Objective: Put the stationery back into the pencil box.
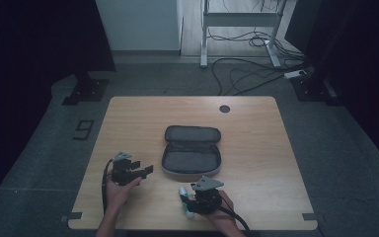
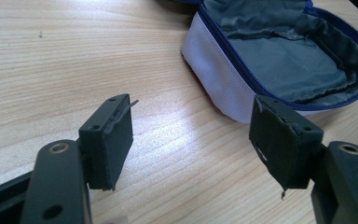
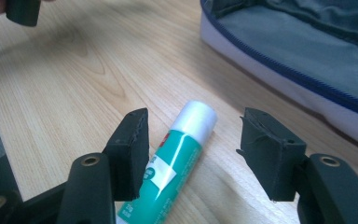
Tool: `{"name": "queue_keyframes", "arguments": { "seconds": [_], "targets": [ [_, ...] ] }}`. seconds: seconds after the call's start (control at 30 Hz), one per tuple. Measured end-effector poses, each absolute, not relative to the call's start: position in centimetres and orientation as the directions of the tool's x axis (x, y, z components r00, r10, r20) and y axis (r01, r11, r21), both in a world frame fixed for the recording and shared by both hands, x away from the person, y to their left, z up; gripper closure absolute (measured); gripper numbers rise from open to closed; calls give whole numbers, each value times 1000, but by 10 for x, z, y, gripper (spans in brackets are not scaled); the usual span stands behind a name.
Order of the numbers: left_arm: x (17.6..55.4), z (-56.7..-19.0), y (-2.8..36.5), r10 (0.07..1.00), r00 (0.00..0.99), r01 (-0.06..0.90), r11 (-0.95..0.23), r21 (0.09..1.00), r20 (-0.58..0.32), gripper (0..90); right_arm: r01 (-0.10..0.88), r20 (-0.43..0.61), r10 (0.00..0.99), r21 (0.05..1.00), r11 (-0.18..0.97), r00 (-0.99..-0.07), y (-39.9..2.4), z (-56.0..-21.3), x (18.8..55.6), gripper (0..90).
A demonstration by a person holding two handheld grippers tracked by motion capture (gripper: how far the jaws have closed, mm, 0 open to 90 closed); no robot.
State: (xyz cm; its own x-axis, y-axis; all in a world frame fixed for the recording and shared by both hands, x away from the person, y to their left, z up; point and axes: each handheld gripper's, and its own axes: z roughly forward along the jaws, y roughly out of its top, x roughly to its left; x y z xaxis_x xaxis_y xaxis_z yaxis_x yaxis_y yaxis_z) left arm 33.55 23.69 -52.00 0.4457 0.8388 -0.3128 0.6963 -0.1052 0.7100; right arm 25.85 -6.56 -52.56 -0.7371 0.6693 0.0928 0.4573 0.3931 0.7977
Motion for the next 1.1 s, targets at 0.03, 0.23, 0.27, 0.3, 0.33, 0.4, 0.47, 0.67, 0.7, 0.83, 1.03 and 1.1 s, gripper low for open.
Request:
{"name": "queue_keyframes", "arguments": {
  "seconds": [0.03, 0.23, 0.27, 0.3, 0.33, 0.4, 0.47, 0.67, 0.7, 0.83, 1.03, 1.1],
  "targets": [
    [335, -520, 237, 840, 444, 698, -104, 709, -313, 306, 456, 89, 668, 796, 398, -739, -64, -527, 258, 415],
    [336, -522, 237, 837, 445, 706, -109, 700, -318, 305, 452, 64, 663, 780, 432, -746, -56, -534, 257, 415],
    [336, -523, 237, 837, 446, 706, -110, 700, -318, 305, 451, 60, 663, 778, 438, -747, -56, -535, 257, 415],
    [336, -523, 237, 837, 446, 706, -110, 700, -318, 304, 451, 60, 663, 778, 438, -747, -56, -535, 257, 415],
    [335, -523, 237, 836, 447, 707, -112, 699, -319, 304, 452, 53, 661, 770, 450, -749, -54, -538, 258, 416],
    [335, -523, 237, 836, 447, 707, -112, 698, -319, 304, 454, 53, 661, 767, 453, -748, -53, -539, 258, 416],
    [335, -523, 238, 831, 447, 710, -104, 696, -332, 304, 455, 44, 660, 758, 467, -750, -51, -543, 258, 416],
    [335, -523, 238, 827, 450, 710, -102, 697, -338, 304, 463, 40, 662, 746, 479, -749, -49, -547, 258, 427],
    [334, -523, 238, 827, 450, 710, -102, 697, -337, 304, 463, 40, 662, 746, 479, -749, -49, -547, 258, 427],
    [335, -524, 238, 827, 448, 714, -103, 693, -339, 304, 458, 24, 663, 742, 490, -748, -49, -548, 257, 464],
    [335, -526, 239, 829, 446, 718, -107, 687, -338, 304, 445, -9, 668, 739, 506, -744, -49, -547, 253, 564],
    [335, -526, 239, 828, 446, 719, -106, 687, -339, 304, 443, -15, 669, 739, 507, -743, -49, -547, 253, 586]
  ]
}}
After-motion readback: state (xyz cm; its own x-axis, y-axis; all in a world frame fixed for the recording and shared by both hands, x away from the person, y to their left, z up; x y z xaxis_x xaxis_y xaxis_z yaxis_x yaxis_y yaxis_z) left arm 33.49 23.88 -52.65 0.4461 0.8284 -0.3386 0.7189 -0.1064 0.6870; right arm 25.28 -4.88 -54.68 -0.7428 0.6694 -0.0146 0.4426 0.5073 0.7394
